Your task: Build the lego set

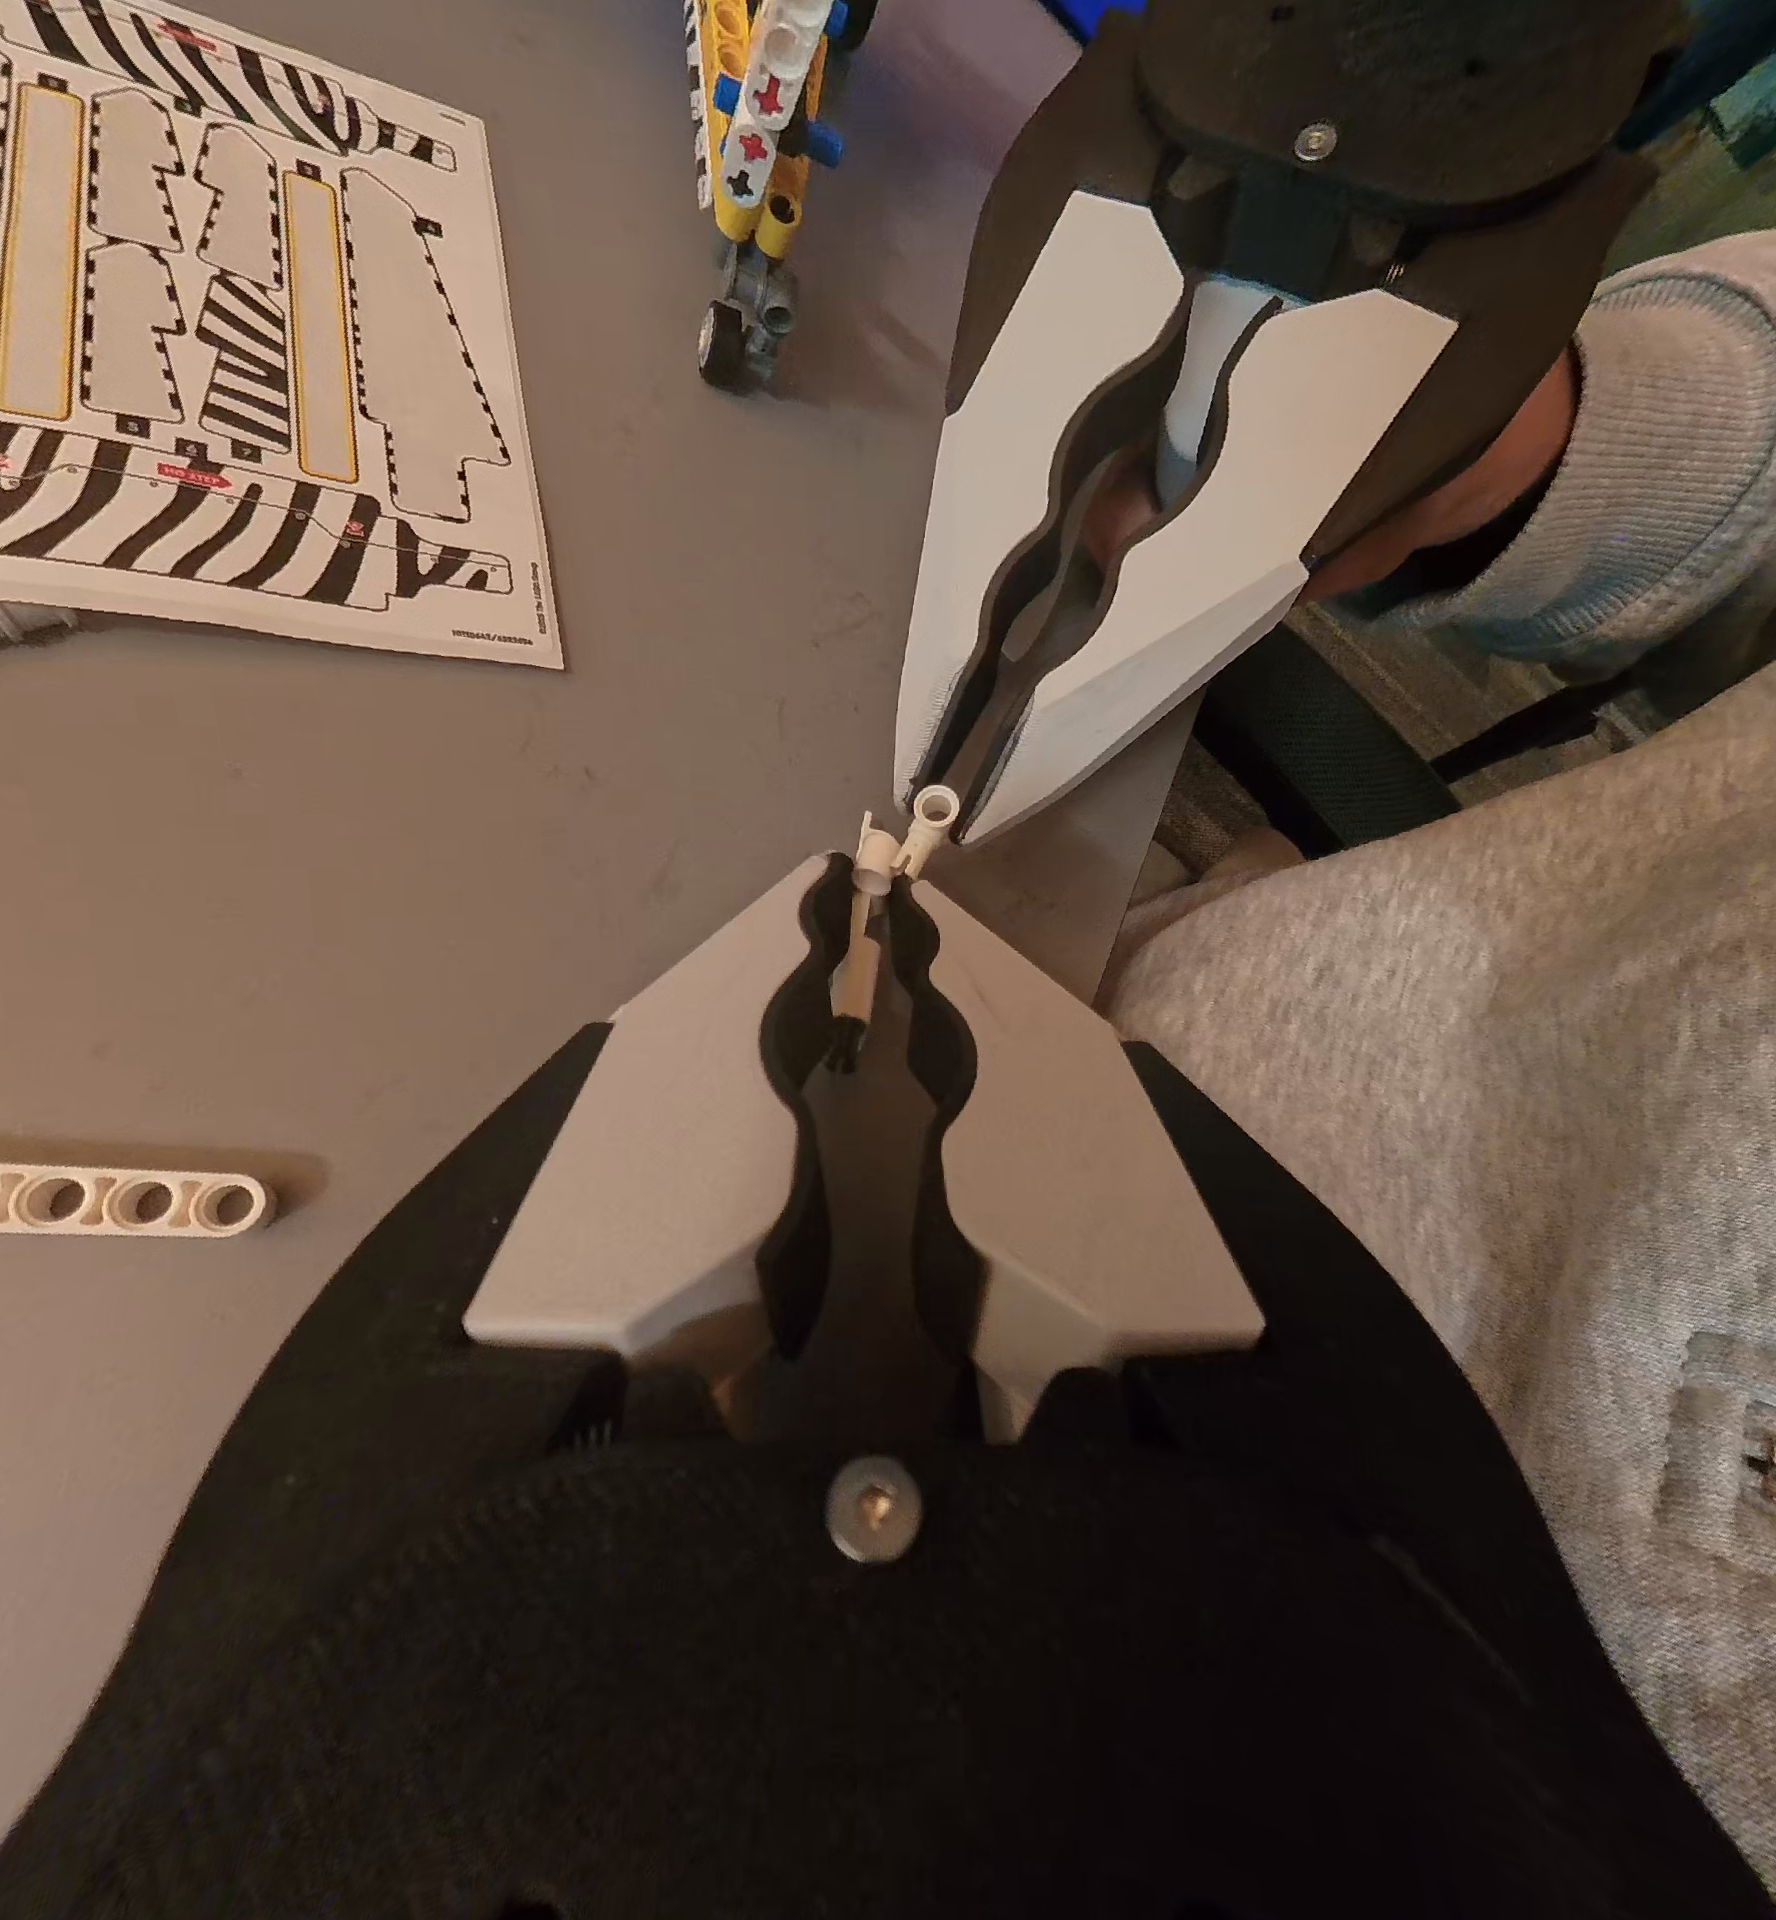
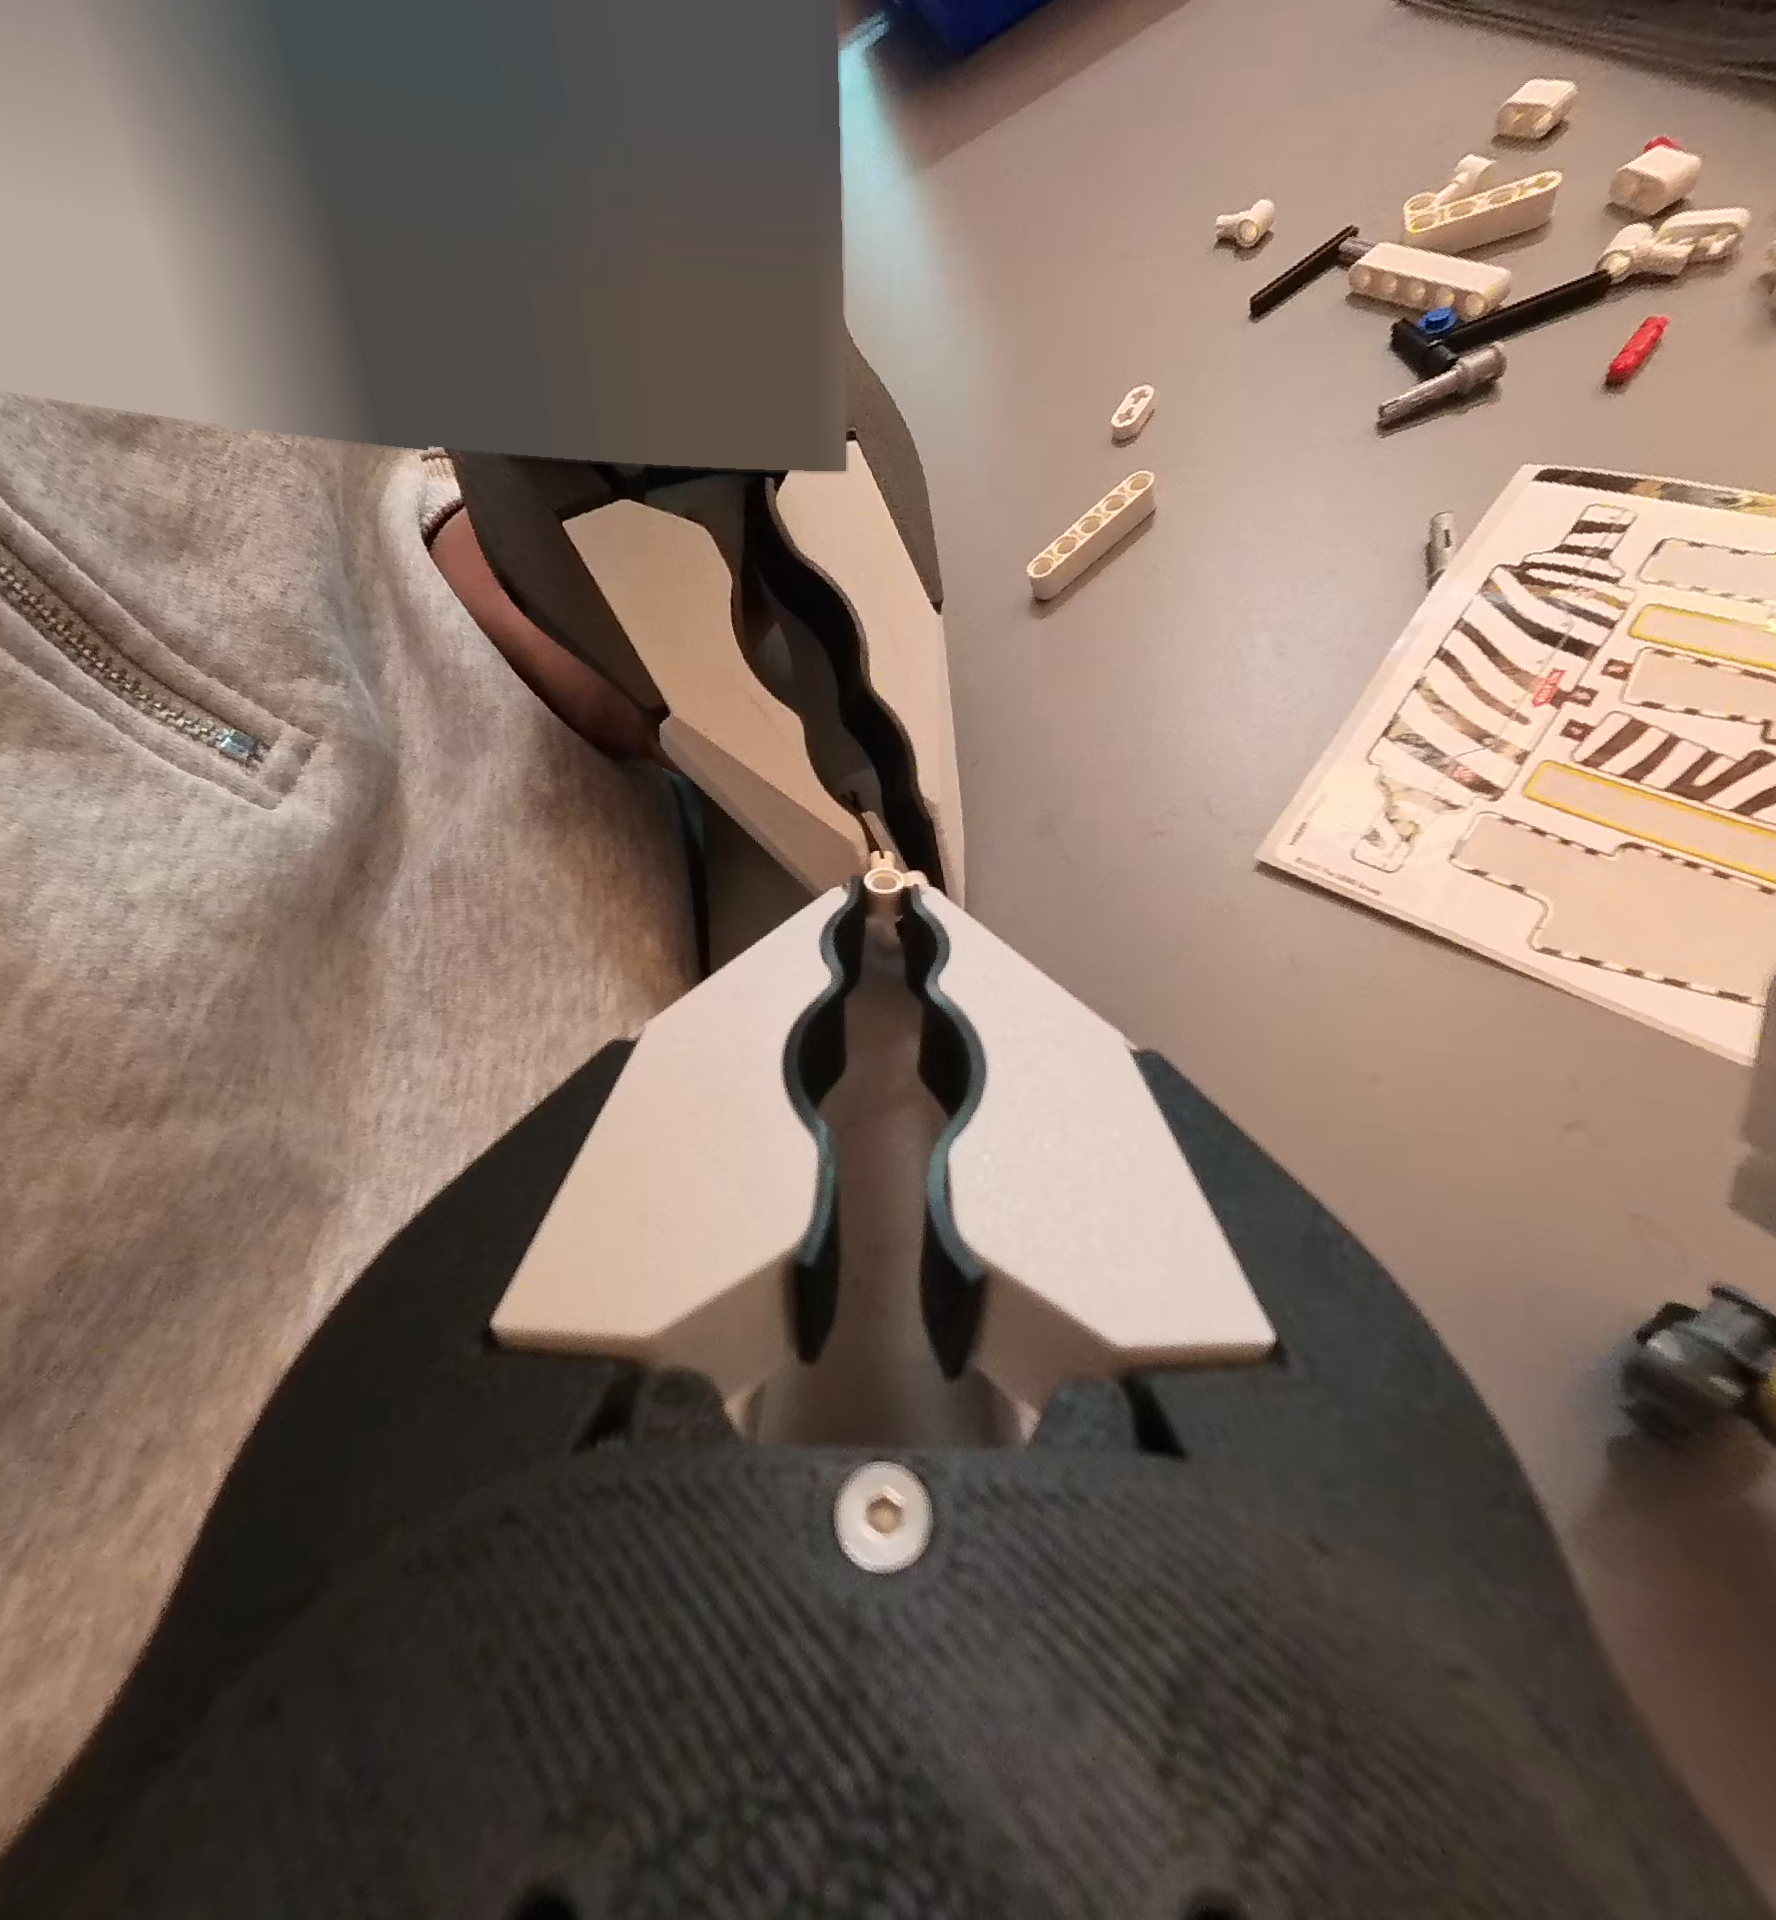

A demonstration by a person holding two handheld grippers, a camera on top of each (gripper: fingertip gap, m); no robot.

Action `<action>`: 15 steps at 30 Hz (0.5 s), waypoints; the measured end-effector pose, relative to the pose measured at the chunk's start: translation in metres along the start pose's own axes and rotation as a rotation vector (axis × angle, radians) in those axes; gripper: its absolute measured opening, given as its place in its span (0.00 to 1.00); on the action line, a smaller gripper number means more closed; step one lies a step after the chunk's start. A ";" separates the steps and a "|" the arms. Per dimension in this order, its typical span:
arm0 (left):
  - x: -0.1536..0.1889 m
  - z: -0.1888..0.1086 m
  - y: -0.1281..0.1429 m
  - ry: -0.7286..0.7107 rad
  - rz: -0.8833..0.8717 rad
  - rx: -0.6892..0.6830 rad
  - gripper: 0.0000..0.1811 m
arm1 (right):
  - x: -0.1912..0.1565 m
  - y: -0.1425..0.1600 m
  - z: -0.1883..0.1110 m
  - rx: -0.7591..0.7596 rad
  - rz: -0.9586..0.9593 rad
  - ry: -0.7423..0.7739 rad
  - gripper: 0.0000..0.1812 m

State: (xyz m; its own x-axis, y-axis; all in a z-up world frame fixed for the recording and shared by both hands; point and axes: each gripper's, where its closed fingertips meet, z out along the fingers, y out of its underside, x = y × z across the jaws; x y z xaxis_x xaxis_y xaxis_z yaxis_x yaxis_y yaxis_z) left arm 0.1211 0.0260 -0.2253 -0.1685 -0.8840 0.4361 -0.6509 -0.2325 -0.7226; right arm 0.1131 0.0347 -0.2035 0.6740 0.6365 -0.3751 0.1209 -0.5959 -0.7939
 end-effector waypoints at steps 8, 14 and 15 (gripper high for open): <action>0.000 0.000 0.000 -0.002 0.001 0.000 0.04 | -0.002 0.001 0.001 -0.008 -0.034 -0.004 0.03; 0.000 0.000 0.000 0.000 0.000 0.000 0.04 | -0.003 0.000 0.001 -0.007 -0.057 0.005 0.03; 0.000 0.000 0.000 0.001 -0.001 0.000 0.04 | -0.003 0.000 0.000 -0.007 -0.059 0.009 0.03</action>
State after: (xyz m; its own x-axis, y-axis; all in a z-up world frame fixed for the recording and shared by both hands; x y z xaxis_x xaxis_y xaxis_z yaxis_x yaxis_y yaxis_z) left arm 0.1210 0.0259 -0.2254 -0.1690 -0.8833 0.4374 -0.6507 -0.2333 -0.7226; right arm 0.1109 0.0332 -0.2026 0.6720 0.6661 -0.3237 0.1657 -0.5613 -0.8108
